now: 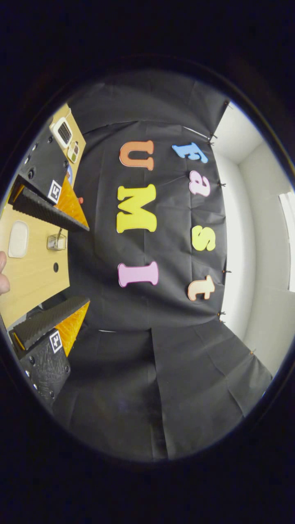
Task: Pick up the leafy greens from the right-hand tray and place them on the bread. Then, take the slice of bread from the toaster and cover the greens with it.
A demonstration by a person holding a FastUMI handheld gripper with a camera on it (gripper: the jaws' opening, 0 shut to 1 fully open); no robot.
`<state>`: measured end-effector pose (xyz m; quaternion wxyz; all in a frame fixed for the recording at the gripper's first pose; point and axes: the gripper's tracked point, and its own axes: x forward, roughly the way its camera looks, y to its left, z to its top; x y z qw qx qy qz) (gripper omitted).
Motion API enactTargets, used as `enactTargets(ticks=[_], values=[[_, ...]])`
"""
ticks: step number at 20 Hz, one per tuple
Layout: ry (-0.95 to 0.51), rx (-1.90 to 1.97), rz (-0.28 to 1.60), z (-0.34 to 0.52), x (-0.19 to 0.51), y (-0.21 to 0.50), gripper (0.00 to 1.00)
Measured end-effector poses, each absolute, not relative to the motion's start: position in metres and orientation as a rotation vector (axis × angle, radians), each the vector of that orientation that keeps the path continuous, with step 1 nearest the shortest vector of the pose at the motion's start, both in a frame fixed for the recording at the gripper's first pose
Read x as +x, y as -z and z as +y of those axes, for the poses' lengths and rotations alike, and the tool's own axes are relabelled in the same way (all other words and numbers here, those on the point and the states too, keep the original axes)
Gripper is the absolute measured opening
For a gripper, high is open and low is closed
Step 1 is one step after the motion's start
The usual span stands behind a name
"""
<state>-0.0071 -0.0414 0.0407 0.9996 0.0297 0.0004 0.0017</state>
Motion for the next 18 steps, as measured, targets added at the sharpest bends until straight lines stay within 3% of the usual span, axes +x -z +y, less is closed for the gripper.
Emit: enactTargets(ticks=[18], values=[[-0.044,0.073,0.015,-0.002,0.01,-0.047,0.96]])
